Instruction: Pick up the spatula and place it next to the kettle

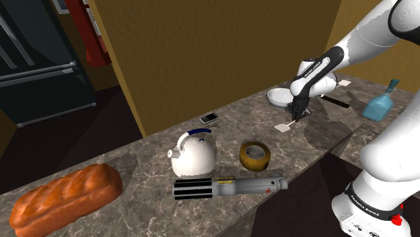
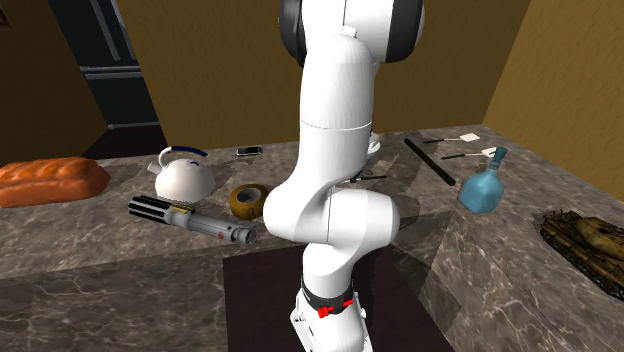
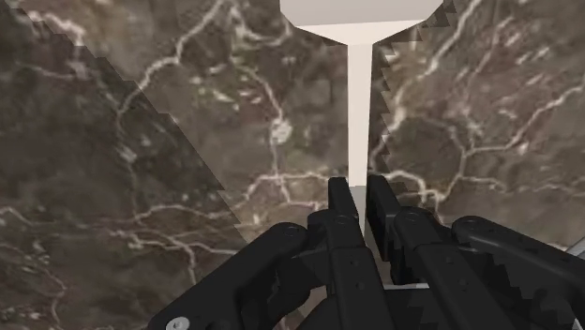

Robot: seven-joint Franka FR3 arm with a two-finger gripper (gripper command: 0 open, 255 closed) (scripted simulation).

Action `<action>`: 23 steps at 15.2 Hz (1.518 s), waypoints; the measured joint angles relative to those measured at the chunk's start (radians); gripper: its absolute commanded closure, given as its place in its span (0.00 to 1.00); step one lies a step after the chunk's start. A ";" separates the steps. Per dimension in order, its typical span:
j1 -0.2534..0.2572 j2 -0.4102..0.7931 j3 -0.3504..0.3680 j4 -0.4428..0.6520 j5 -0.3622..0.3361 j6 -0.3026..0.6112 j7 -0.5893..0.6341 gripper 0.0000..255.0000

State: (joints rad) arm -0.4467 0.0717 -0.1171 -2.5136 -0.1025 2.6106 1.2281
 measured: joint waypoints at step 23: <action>0.003 -0.192 0.004 0.054 -0.003 -0.245 -0.006 1.00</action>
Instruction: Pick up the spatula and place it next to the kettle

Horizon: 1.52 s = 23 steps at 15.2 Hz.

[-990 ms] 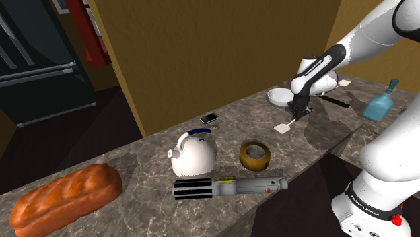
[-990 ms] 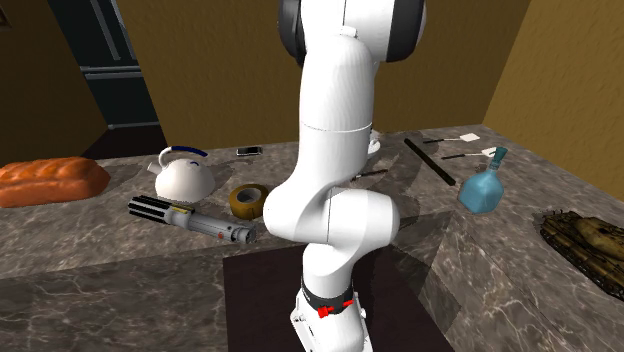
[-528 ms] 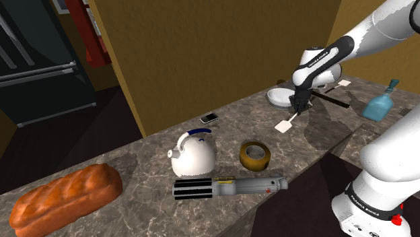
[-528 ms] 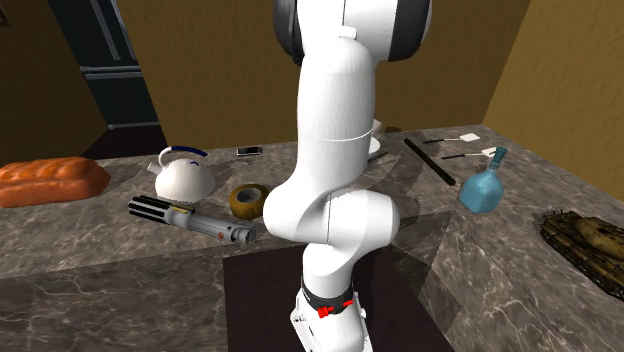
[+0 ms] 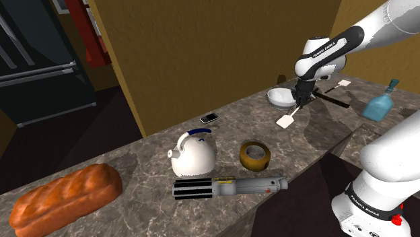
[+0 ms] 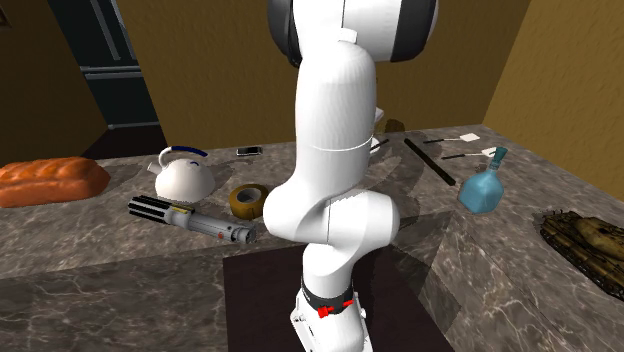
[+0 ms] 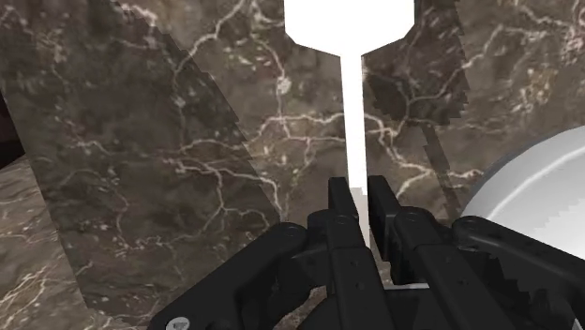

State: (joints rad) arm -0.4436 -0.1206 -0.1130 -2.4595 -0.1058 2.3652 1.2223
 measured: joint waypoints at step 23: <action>0.003 -0.152 0.009 0.177 0.006 -0.329 -0.016 1.00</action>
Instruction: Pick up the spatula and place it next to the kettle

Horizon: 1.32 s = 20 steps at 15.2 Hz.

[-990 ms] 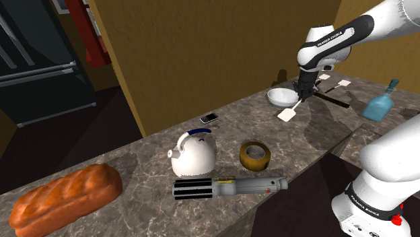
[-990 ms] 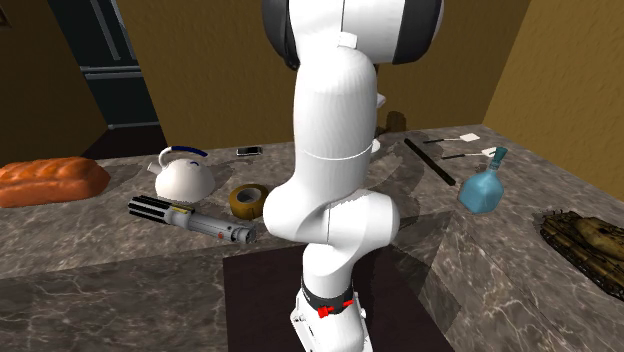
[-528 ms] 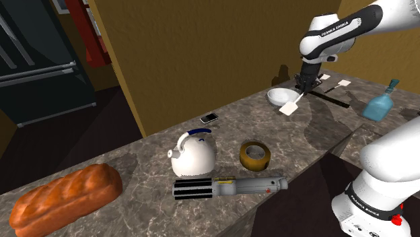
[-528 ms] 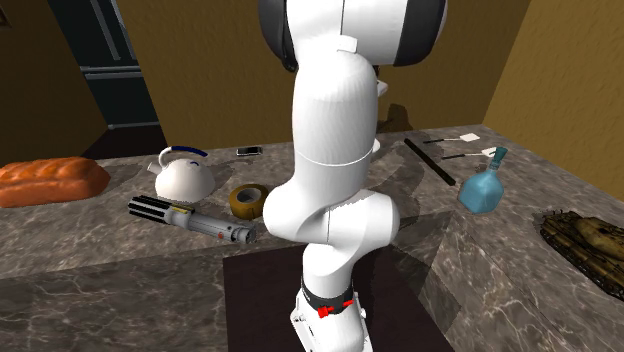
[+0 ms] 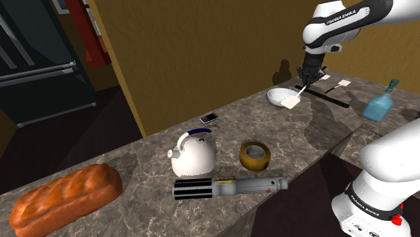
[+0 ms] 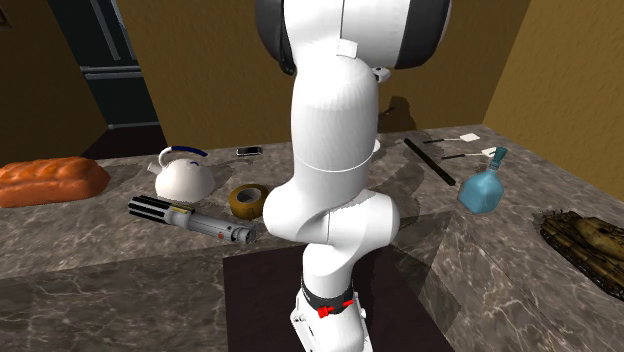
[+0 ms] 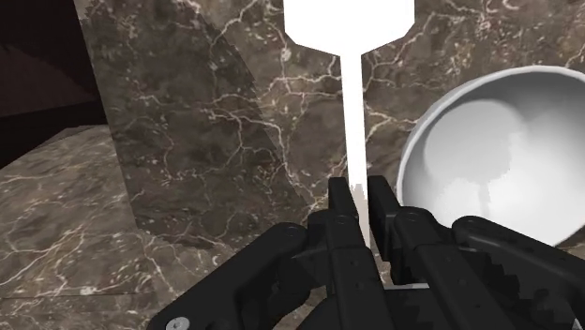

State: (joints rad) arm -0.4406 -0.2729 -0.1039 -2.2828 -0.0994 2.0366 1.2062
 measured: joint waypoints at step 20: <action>0.121 0.032 0.194 0.141 0.051 -0.128 0.280 1.00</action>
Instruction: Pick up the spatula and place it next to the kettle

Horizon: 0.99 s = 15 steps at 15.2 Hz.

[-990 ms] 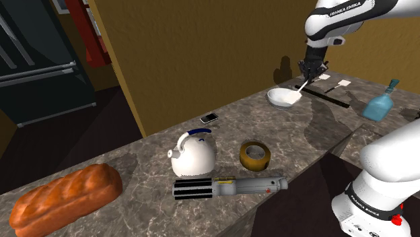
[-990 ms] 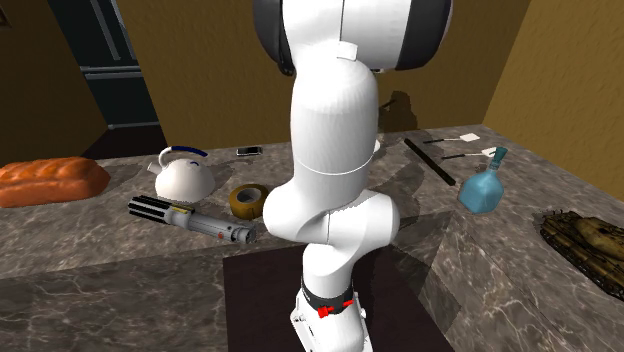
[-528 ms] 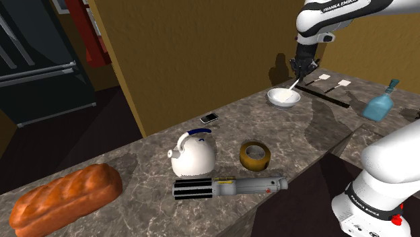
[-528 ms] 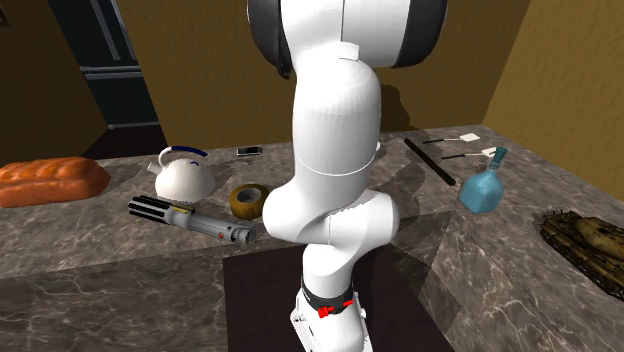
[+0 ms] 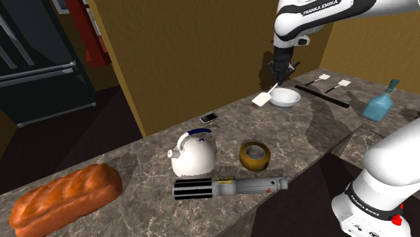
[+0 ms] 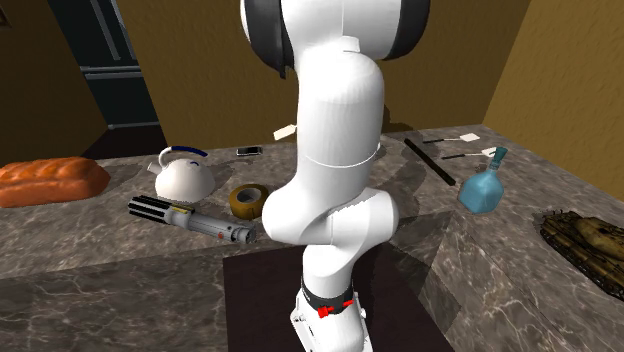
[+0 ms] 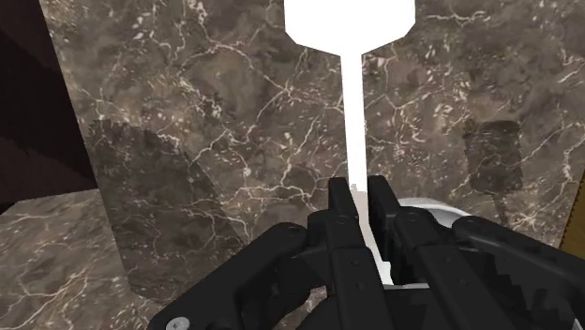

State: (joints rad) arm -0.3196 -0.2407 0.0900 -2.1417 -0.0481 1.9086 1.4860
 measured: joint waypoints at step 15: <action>0.151 0.280 0.203 0.314 -0.031 -0.060 0.363 1.00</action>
State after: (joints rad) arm -0.1684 0.0393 0.2930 -1.8281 -0.0792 1.8482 1.8487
